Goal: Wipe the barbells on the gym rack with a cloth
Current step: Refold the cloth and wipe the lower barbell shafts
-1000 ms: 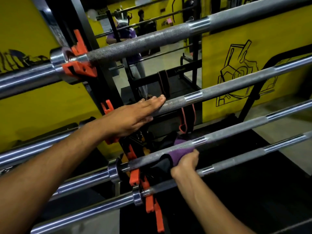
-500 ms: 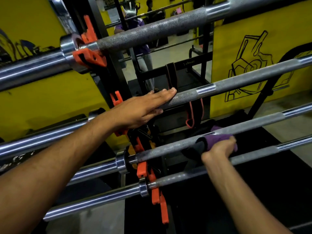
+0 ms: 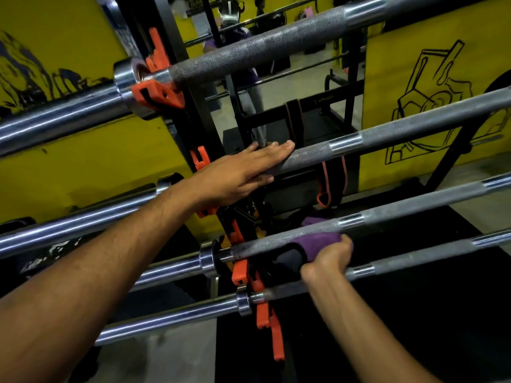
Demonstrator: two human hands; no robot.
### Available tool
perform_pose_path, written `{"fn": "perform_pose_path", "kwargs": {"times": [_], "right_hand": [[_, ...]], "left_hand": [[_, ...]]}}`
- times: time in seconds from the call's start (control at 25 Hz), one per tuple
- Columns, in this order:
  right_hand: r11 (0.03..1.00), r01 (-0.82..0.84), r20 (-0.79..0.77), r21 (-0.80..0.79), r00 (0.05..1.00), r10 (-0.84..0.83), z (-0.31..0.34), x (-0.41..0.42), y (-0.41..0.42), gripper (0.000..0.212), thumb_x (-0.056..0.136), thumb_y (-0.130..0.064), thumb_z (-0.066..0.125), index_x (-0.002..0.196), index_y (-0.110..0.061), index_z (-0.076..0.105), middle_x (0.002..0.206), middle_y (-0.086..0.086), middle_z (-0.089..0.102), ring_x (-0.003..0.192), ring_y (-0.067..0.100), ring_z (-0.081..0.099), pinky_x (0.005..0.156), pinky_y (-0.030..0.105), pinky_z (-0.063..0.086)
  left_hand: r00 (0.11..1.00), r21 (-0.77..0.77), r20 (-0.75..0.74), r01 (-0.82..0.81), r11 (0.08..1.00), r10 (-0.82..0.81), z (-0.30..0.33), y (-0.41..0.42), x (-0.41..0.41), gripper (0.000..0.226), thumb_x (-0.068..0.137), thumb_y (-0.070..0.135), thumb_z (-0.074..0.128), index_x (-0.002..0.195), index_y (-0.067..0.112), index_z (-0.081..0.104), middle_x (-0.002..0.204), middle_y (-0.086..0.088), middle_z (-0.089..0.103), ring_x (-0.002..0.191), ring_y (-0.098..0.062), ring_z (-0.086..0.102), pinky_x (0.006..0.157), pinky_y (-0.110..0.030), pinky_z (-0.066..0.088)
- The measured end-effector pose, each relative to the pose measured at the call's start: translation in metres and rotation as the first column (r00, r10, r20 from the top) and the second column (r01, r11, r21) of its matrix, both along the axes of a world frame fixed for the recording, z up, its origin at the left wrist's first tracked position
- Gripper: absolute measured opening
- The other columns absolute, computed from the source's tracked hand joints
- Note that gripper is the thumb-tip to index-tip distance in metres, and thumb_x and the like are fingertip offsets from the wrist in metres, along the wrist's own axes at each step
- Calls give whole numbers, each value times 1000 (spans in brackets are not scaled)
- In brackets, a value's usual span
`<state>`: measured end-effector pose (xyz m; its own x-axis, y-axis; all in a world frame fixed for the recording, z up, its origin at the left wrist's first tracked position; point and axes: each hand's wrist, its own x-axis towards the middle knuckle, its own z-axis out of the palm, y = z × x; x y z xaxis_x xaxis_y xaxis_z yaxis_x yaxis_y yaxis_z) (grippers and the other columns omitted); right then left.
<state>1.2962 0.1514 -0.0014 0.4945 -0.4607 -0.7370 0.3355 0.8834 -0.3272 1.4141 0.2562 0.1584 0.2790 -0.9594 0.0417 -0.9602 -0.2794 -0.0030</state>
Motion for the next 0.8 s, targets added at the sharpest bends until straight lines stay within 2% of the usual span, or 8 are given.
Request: {"fn": "perform_pose_path", "kwargs": {"times": [0.08, 0.16, 0.32, 0.44, 0.52, 0.6, 0.68, 0.8], "right_hand": [[999, 42, 19, -10, 999, -42, 3, -4, -17, 48, 98, -48, 41, 107, -10, 69, 109, 8, 68, 98, 25, 65, 79, 26, 57], [1000, -6, 22, 4, 1000, 6, 6, -4, 5, 48, 102, -45, 37, 101, -8, 67, 98, 7, 65, 88, 23, 62, 61, 20, 51], [962, -230, 125, 144, 969, 213, 11, -10, 63, 47, 98, -53, 44, 88, -13, 67, 89, 9, 67, 80, 26, 62, 66, 31, 46], [993, -114, 109, -1, 988, 113, -2, -9, 16, 52, 98, -45, 40, 81, -10, 74, 89, 10, 74, 91, 31, 67, 67, 29, 53], [1000, 11, 86, -17, 996, -10, -8, -13, -31, 48, 99, -45, 39, 93, -12, 73, 86, 5, 75, 94, 28, 66, 59, 23, 51], [1000, 13, 33, -25, 999, -12, -4, -20, -54, 51, 99, -48, 39, 121, -11, 67, 106, 7, 74, 103, 29, 66, 56, 21, 50], [997, -76, 35, -6, 996, 76, -5, -17, -39, 54, 100, -45, 38, 129, -6, 62, 106, 10, 71, 102, 30, 64, 50, 20, 53], [938, -335, 106, 85, 939, 326, 0, -12, 24, 45, 100, -46, 42, 107, -10, 69, 78, 7, 76, 82, 27, 67, 45, 23, 53]], "left_hand": [[1000, -8, -12, 0, 1000, 0, 0, -2, -1, 65, 106, 22, 43, 161, 25, 8, 166, 12, 9, 153, -5, 6, 124, -26, -1], [1000, -22, -22, 4, 1000, -5, -1, -1, -1, 65, 106, 21, 45, 161, 24, 9, 166, 11, 10, 153, -6, 7, 124, -27, -1], [1000, -34, -28, -10, 999, 9, 2, 0, -5, 64, 106, 20, 45, 161, 22, 12, 163, 17, 8, 152, -4, 6, 121, -18, -4], [1000, -43, -28, -14, 999, 13, 2, 2, -6, 63, 106, 20, 46, 161, 21, 14, 165, 13, 11, 153, -4, 7, 124, -21, -2], [999, -48, -37, -12, 999, 11, 1, 2, -6, 63, 106, 20, 46, 161, 22, 14, 166, 11, 13, 153, -3, 9, 126, -27, 2], [999, -55, -41, -17, 998, 15, 0, 1, -6, 63, 106, 20, 46, 161, 23, 15, 166, 11, 14, 152, -1, 9, 126, -25, 4], [999, -66, -39, -24, 998, 21, 0, 1, -6, 63, 106, 20, 47, 160, 23, 16, 165, 12, 15, 151, 1, 9, 125, -22, 3], [999, -76, -37, -31, 997, 28, 0, 0, -5, 63, 105, 21, 48, 160, 20, 17, 166, 9, 18, 152, -2, 12, 125, -23, 2]]}}
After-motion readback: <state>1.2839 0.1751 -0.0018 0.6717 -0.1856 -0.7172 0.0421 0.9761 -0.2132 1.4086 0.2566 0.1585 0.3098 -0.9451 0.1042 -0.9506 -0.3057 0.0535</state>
